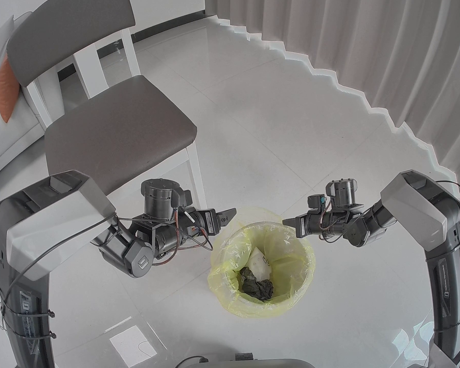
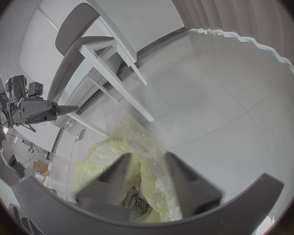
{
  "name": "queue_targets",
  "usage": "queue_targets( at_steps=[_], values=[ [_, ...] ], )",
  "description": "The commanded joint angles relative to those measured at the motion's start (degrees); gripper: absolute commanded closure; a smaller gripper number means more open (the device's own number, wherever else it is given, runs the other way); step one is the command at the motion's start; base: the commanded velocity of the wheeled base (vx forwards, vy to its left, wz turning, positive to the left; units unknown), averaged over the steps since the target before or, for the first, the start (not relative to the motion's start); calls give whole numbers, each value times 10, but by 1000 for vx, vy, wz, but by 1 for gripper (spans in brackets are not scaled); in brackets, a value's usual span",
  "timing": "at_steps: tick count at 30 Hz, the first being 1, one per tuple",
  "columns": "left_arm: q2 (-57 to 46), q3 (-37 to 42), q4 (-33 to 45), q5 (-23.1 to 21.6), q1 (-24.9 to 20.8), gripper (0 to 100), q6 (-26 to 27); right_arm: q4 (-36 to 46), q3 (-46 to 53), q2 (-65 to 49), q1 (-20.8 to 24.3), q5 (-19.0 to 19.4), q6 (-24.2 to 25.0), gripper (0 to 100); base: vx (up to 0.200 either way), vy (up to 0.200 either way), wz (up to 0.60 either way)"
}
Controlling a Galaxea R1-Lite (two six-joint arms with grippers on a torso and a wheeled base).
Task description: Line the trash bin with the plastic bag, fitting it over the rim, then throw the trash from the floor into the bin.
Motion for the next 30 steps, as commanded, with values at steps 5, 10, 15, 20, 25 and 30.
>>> queue_targets(
  at_steps=[5, 10, 15, 20, 25, 30],
  values=[
    [3, 1, -1, 1, 0, 0, 0, -2, -3, 40, 3, 0, -5, 100, 0, 0, 0],
    [3, 1, -1, 0, 0, 0, -1, -3, -3, 50, 7, 1, -11, 100, 0, 0, 0],
    [4, 2, -8, 0, 0, 0, -1, -3, 1, 46, 5, 0, -12, 100, 0, 0, 0],
    [4, 6, -16, 0, 0, 0, -1, -2, 14, 44, 2, 1, -16, 100, 0, 0, 0],
    [3, 6, -17, 0, 0, 0, -1, 0, 20, 45, -2, 0, -29, 100, 0, 0, 0],
    [0, 7, -17, 1, -1, 0, 0, 2, 22, 44, -8, 0, -29, 100, 0, 0, 0]
  ],
)
